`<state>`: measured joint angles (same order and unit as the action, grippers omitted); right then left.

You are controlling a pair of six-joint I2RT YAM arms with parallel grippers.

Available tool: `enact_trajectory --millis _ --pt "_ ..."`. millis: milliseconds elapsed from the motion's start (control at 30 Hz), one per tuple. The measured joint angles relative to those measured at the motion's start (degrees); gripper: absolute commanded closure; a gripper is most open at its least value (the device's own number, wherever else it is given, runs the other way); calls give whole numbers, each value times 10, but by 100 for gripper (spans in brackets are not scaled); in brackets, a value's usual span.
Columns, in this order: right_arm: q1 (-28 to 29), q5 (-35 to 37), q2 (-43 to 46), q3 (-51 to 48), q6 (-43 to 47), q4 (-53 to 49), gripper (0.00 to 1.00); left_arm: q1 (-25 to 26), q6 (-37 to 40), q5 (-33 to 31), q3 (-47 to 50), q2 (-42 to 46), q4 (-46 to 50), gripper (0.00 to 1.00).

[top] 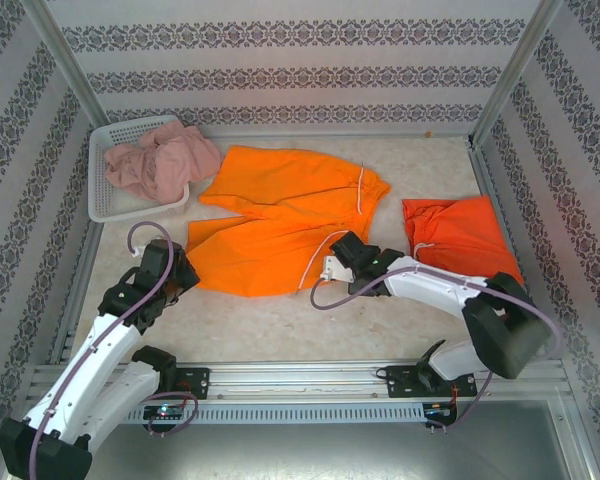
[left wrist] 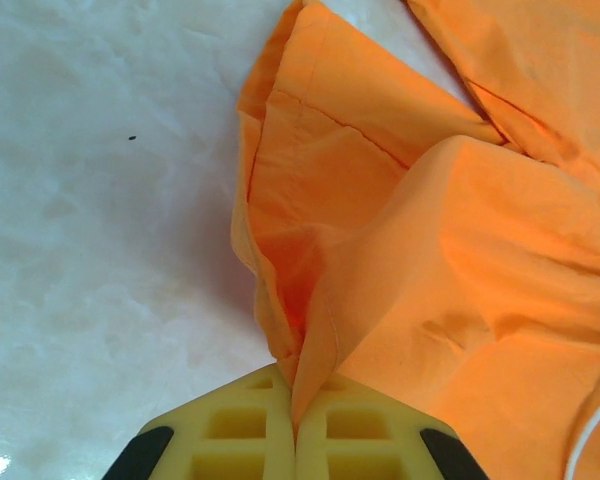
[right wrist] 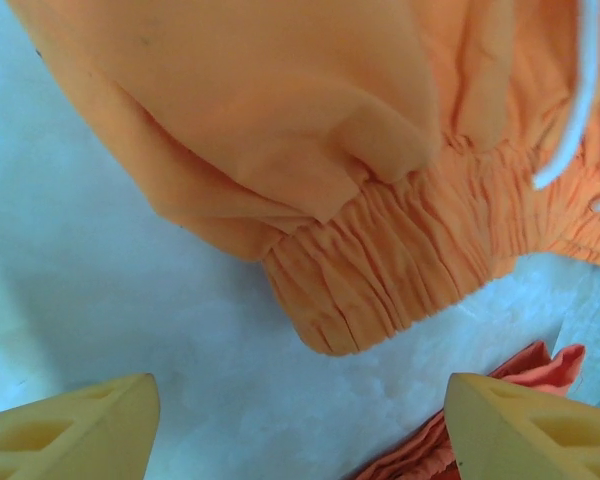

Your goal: Fold and stack the shorts

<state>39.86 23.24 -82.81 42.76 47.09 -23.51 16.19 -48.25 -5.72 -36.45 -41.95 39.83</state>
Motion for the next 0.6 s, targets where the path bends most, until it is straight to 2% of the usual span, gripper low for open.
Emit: enact_trajectory --millis 333,500,567,600 --pt "-15 12 -60 7 50 62 62 -14 3 9 11 5 -4 100" --pt "-15 11 -75 10 64 85 91 -17 3 12 14 5 -13 100" --pt "-15 12 -79 10 67 93 100 -17 4 13 14 3 -18 100" --pt "-15 12 -79 10 68 96 100 -17 5 13 14 2 -19 100"
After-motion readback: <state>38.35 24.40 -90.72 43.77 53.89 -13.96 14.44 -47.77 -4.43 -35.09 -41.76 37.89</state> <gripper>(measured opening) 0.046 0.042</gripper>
